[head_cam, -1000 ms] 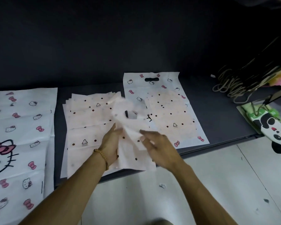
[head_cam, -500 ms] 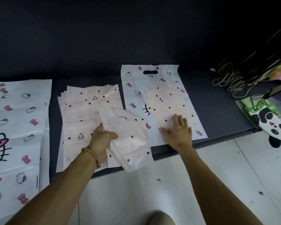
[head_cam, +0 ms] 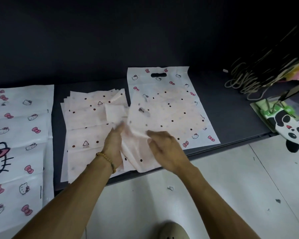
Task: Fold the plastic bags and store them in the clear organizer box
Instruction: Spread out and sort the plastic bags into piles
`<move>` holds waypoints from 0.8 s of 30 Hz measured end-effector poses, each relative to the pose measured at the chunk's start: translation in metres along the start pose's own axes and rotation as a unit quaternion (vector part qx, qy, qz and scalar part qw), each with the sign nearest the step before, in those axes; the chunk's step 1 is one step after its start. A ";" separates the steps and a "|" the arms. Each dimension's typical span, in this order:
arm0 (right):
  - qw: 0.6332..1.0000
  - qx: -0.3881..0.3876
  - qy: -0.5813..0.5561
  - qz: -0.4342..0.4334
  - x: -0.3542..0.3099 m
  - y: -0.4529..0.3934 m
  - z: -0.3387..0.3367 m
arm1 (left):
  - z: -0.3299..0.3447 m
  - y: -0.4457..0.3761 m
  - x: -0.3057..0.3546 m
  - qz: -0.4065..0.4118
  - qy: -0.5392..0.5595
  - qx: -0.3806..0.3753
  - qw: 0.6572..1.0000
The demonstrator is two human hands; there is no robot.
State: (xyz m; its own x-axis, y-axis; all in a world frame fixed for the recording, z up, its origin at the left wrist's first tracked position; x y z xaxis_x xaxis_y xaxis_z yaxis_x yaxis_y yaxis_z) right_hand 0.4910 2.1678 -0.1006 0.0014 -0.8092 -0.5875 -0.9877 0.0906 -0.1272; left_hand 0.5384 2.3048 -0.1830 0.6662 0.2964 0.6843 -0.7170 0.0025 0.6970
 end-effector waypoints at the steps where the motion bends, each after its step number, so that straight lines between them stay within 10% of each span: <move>1: 0.999 -0.046 0.013 -0.015 -0.006 0.004 0.015 | 0.005 0.003 -0.003 -0.022 -0.003 -0.023 0.999; 6: 0.992 -0.032 -0.083 0.091 0.019 0.000 0.023 | -0.010 -0.001 0.014 0.111 -0.115 0.048 0.986; 9: 0.979 0.102 0.096 0.150 0.076 -0.017 -0.013 | -0.010 0.001 0.015 0.118 -0.106 0.025 0.987; 12: 0.951 0.035 0.203 0.230 0.129 -0.017 -0.014 | -0.017 -0.001 0.016 0.105 -0.101 0.025 0.989; 24: 0.970 0.147 0.137 0.136 0.056 -0.021 -0.032 | -0.023 -0.006 0.016 0.093 -0.083 0.079 0.989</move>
State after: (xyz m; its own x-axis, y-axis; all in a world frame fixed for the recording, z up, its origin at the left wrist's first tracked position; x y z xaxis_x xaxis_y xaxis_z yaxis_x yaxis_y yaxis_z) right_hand 0.5069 2.1017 -0.1056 -0.3349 -0.8518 -0.4027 -0.8578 0.4525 -0.2436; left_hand 0.5487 2.3317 -0.1807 0.5597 0.1179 0.8202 -0.7981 -0.1897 0.5719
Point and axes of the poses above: each hand's wrist, its own y-axis away from the middle knuckle, its own z-axis out of the palm, x = y × z, the point moved 10 cm from there along -y, towards the middle knuckle, and after that the axes turned 9 degrees about x, right-handed, at the moved point
